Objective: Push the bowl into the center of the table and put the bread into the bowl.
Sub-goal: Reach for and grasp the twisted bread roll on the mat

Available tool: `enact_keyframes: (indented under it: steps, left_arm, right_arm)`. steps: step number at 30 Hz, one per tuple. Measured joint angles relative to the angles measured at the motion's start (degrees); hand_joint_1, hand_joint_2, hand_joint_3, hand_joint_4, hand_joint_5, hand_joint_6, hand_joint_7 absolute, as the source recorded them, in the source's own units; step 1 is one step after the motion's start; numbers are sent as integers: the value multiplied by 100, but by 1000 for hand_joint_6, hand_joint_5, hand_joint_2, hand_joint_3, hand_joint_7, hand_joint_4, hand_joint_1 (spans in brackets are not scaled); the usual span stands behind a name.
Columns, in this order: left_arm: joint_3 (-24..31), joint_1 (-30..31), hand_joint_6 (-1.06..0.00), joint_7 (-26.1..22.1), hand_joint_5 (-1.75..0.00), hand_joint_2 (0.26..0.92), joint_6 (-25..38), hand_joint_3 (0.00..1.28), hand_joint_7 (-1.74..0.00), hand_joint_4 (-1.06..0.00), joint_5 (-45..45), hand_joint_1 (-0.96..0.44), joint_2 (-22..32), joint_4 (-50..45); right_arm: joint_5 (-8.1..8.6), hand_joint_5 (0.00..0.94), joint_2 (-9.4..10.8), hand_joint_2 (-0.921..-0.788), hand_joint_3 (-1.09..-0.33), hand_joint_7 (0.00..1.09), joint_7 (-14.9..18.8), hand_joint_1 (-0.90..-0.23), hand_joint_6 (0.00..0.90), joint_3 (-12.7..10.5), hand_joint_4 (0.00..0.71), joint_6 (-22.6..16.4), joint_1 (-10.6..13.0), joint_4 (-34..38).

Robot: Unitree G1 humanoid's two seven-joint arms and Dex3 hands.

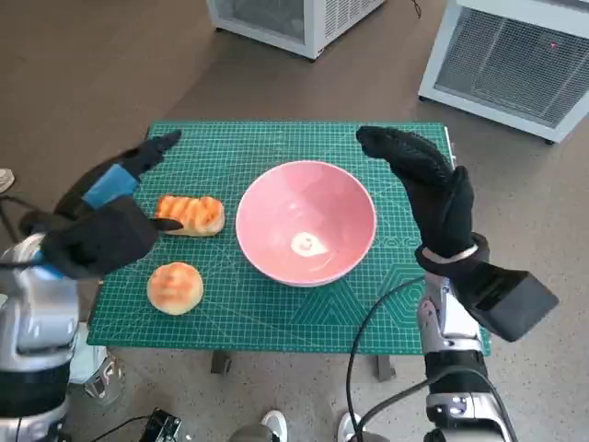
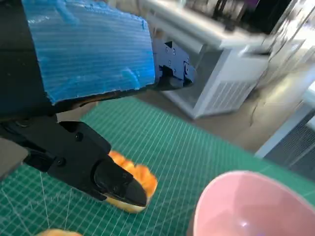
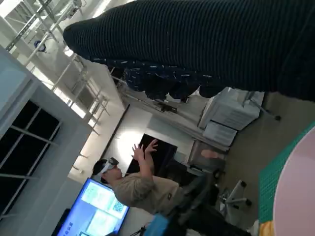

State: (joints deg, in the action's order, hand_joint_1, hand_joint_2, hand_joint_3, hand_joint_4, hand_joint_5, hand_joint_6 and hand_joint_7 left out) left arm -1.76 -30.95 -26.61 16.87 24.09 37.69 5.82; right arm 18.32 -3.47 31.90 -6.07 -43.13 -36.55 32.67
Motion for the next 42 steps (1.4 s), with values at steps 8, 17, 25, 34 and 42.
enact_keyframes:
  steps: [8,17,25,34,42]
  left_arm:
    - [-441,-423,-288,8,0,716,-191,9,-14,-131,66,-31,-3,1096]
    - [-1044,-1000,-295,195,0,720,-397,9,-10,-127,398,-51,-121,2412]
    - [-1539,-1446,-310,474,-8,737,-544,14,-11,-148,727,-31,-420,3499]
    - [-1950,-1815,-334,739,-25,769,-734,26,-16,-217,989,-23,-663,4457]
    - [-2188,-1998,-641,1070,-347,852,-987,51,-118,-614,1161,63,-715,5020]
  right_arm:
    - [6,10,-7,-921,-687,657,29,-810,5,-33,256,-3,0,55]
    - [3,9,-8,-921,-687,659,33,-807,6,-42,256,-4,-1,84]
    - [0,8,-9,-921,-687,660,33,-802,7,-44,257,-5,-1,104]
    - [1,7,-10,-921,-691,662,34,-792,6,-42,257,-5,0,105]
    - [1,5,-10,-921,-698,664,52,-784,8,-41,254,-5,0,104]
